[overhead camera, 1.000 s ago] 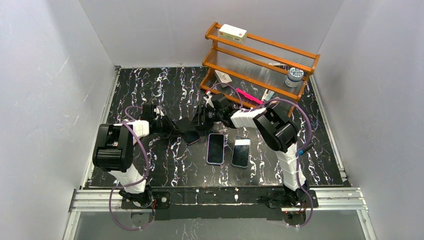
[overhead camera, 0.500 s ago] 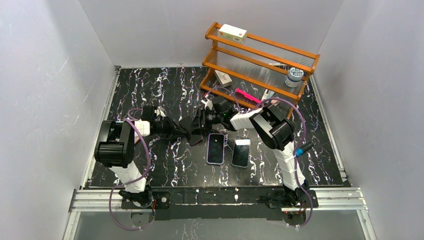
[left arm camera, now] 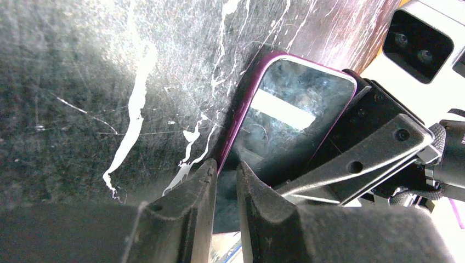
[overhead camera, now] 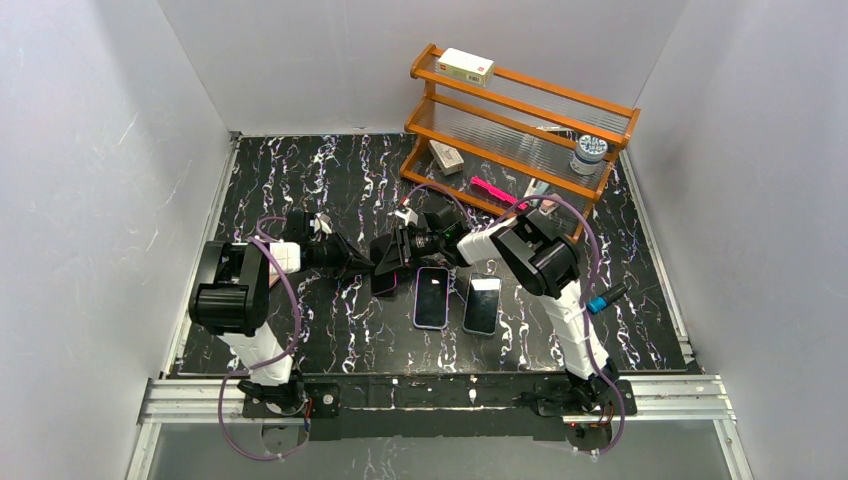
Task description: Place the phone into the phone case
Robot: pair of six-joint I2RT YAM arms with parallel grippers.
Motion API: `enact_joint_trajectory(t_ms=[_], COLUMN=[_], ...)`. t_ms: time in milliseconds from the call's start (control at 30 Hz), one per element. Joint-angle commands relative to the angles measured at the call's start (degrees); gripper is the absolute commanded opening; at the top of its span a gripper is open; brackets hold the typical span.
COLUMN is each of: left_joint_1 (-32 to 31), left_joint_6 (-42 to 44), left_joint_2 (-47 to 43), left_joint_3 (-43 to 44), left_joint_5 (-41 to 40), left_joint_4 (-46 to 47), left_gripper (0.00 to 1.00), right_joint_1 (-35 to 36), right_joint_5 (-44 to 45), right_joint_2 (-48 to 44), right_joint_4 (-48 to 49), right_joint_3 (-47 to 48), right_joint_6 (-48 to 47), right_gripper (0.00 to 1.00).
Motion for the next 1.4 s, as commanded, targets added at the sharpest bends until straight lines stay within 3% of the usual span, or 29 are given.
enact_joint_trajectory(t_ms=[0, 233, 433, 467, 600, 700, 933, 1100, 1233, 1367], left_joint_1=[-1.08, -1.14, -1.15, -1.1, -1.06, -1.06, -0.42, 2.15, 9.32, 13.44], left_joint_6=[1.88, 2.84, 2.48, 2.9, 6.0, 6.26, -1.76, -7.19, -9.93, -7.48], left_joint_2=[-0.69, -1.83, -5.62, -7.17, -14.62, -19.7, -31.0, -28.01, -19.87, -13.76], left_joint_3=[-2.68, -3.83, -4.26, -3.9, 0.51, 3.72, 4.6, 9.91, 14.36, 16.16], left_joint_5=[-5.88, -8.15, -9.93, -10.91, -18.48, -27.47, -58.08, -72.28, -72.04, -67.03], left_joint_4=[-5.45, -6.67, -7.99, -9.53, -19.16, -24.49, -29.32, -36.22, -39.3, -34.58], left_gripper=[0.2, 0.2, 0.22, 0.25, 0.59, 0.69, 0.67, 0.68, 0.64, 0.6], right_joint_1=[0.8, 0.84, 0.39, 0.08, -1.23, -2.16, -2.65, -2.59, -2.62, -2.66], right_joint_5=[-3.3, -4.94, -3.36, -2.69, -1.36, -1.51, -2.88, -3.54, -3.38, -2.43], right_joint_2=[-0.22, 0.47, -1.75, -2.5, -5.94, -7.46, -11.03, -13.99, -16.64, -18.75], right_joint_4=[6.11, 11.77, 12.21, 12.27, 13.8, 14.61, 15.69, 15.1, 13.39, 12.6], right_joint_3=[0.36, -0.27, -2.81, -3.75, -6.74, -7.05, -8.11, -9.71, -11.92, -13.62], right_joint_6=[1.17, 4.74, 5.25, 5.4, 6.25, 7.31, 9.03, 8.84, 7.25, 6.61], right_gripper=[0.3, 0.2, 0.05, 0.03, 0.01, 0.01, 0.01, 0.01, 0.01, 0.01])
